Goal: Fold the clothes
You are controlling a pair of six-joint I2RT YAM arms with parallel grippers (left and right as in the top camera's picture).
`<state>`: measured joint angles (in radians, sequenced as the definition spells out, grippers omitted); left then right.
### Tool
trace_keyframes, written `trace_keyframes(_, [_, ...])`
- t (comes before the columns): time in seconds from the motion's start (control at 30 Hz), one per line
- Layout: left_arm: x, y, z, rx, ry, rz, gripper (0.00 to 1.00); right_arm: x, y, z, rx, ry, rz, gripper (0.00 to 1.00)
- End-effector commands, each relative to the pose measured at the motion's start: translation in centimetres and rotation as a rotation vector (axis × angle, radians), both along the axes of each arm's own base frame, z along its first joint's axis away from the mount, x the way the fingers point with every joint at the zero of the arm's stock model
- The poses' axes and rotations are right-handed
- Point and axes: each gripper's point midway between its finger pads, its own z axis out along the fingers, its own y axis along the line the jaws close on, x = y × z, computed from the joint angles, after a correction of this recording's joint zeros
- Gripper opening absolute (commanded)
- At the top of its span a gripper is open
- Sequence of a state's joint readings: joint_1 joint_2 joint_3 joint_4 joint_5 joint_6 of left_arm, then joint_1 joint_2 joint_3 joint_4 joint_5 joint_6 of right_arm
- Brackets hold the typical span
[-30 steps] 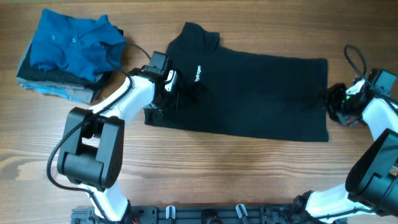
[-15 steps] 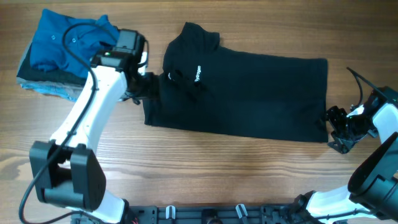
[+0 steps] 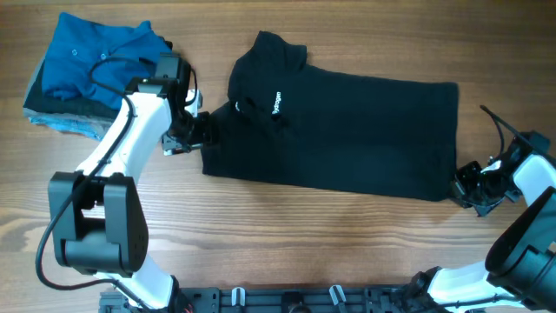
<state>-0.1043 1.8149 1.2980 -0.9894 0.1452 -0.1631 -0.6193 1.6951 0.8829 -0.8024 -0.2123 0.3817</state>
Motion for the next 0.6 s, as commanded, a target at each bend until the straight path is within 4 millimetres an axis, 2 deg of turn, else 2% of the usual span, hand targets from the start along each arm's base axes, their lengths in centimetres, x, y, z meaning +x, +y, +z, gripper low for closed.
trace_keyframes(0.0, [-1.9, -0.9, -2.2, -0.024, 0.053, -0.022, 0.81, -0.3, -1.3, 0.3, -0.062, 0.02, -0.043, 0.04])
trace_keyframes(0.1, [-2.5, -2.3, -3.3, -0.08, 0.049, -0.041, 0.78, -0.2, -1.4, 0.3, -0.065, 0.014, -0.044, 0.04])
trace_keyframes(0.17, [-2.8, -2.5, -4.1, -0.08, 0.043, -0.048, 0.64, -0.2, -1.4, 0.3, -0.067, 0.013, -0.044, 0.04])
trace_keyframes(0.23, [-3.0, -2.4, -4.7, -0.077, 0.042, -0.047, 0.4, -0.2, -1.4, 0.4, -0.066, 0.015, -0.045, 0.04])
trace_keyframes(0.3, [-3.7, -2.2, -5.2, -0.067, 0.062, -0.046, 0.06, -0.4, -1.3, 0.7, -0.056, 0.028, -0.045, 0.04])
trace_keyframes(0.37, [-4.7, -2.0, -5.3, -0.062, 0.1, -0.041, 0.04, -0.8, -1.3, 1.1, -0.054, 0.056, -0.043, 0.04])
trace_keyframes(0.47, [-6.8, -1.8, -5.3, -0.052, 0.183, -0.03, 0.04, -2.8, -2.2, 1.8, -0.11, 0.169, -0.036, 0.04])
trace_keyframes(0.57, [-8.1, -1.6, -5.1, -0.043, 0.243, 0.001, 0.04, -3.9, -2.9, 2.1, -0.155, 0.234, -0.052, 0.04])
